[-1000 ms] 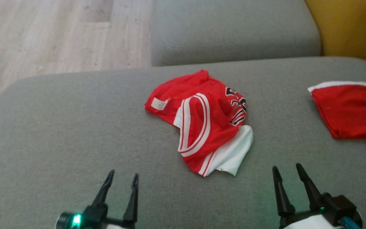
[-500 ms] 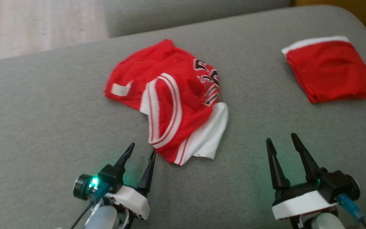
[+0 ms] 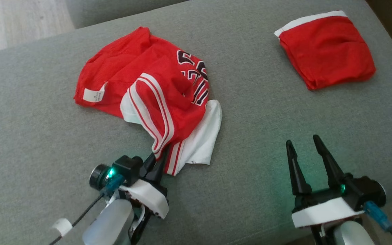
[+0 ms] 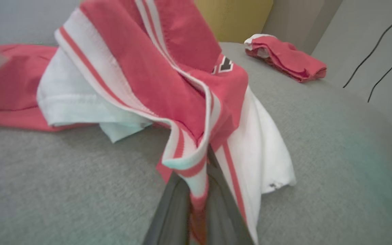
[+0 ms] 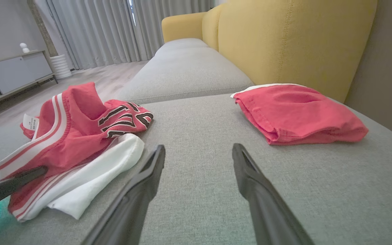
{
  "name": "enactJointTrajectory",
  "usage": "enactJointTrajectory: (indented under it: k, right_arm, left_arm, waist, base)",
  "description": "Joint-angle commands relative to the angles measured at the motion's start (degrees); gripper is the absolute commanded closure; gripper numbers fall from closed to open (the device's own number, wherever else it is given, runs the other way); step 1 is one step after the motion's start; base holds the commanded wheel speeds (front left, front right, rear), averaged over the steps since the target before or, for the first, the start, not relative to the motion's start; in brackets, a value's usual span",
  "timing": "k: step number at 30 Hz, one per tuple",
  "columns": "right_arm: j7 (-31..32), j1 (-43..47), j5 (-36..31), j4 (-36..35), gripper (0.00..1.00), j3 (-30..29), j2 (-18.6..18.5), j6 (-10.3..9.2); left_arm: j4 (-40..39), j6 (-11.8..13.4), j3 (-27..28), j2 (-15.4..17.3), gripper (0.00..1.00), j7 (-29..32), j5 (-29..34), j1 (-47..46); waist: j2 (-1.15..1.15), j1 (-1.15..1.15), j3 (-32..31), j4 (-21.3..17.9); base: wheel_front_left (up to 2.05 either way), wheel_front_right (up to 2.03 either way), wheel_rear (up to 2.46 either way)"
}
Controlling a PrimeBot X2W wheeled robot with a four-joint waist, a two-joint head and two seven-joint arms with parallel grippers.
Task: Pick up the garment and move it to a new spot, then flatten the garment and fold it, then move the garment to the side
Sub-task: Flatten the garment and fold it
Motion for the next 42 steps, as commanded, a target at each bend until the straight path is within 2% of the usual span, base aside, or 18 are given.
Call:
enactJointTrajectory:
  k: [1,6,12,19,25,29,35,38,42]
  right_arm:
    - [-0.22,-1.90,0.62,-1.92,0.00,1.32,-0.28,0.37]
    - [-0.22,-1.86,1.35,-1.56,0.00,1.71,-0.28,0.37]
    - [-0.22,-1.66,2.34,-1.33,0.00,3.00,-0.28,0.37]
    - [-0.22,-0.91,3.08,-1.48,0.00,3.07,-0.27,0.37]
    - [-0.22,0.01,3.18,-1.47,0.00,1.84,-0.27,0.37]
    - [-0.22,0.46,3.44,-1.72,0.00,1.11,-0.27,0.37]
    - [-0.22,1.78,2.95,-1.98,0.00,-0.17,-0.27,0.37]
    - [-0.22,2.03,2.12,-2.05,0.00,-0.96,-0.27,0.37]
    - [-0.22,1.32,0.95,-2.14,0.00,-1.21,-0.27,0.37]
  left_arm:
    - [-3.82,0.10,-0.77,1.57,1.00,-0.47,-1.80,-2.85]
    - [-9.64,0.10,-6.34,3.29,1.00,-0.47,-4.76,-6.29]
    - [-16.53,0.09,-13.08,6.01,1.00,-0.32,-9.26,-17.52]
    - [-18.77,0.09,-13.03,6.76,1.00,0.20,-15.96,-36.37]
    - [-14.50,0.09,-7.36,7.48,1.00,-0.11,-20.07,-46.56]
    - [-12.69,0.09,-5.27,9.29,1.00,-0.20,-24.12,-42.36]
    - [-12.53,1.28,-3.65,13.93,1.00,-0.35,-29.63,-22.34]
    - [-12.19,2.16,-1.26,15.73,1.00,-0.43,-30.47,-13.26]
    - [-10.52,2.48,3.83,16.64,1.00,-0.45,-28.97,-6.66]
  waist:
    - [0.00,-0.01,-0.19,-0.54]
    - [0.00,-0.01,-1.54,-1.26]
    - [0.00,-0.01,-4.46,-2.19]
    - [0.00,-0.01,-7.00,-1.25]
    - [0.00,-0.01,-8.86,0.83]
    - [0.00,-0.01,-9.50,2.47]
    - [0.00,-0.01,-9.18,5.59]
    - [0.00,-0.01,-8.21,7.18]
    - [0.00,-0.01,-6.81,8.46]
  base:
    - [0.00,0.00,0.00]
    - [0.00,0.00,0.00]
    - [0.00,0.00,0.00]
    - [0.00,0.00,0.00]
    - [0.00,0.00,0.00]
    - [0.00,0.00,0.00]
    - [0.00,0.00,0.00]
    - [0.00,0.00,0.00]
    - [0.00,0.00,0.00]
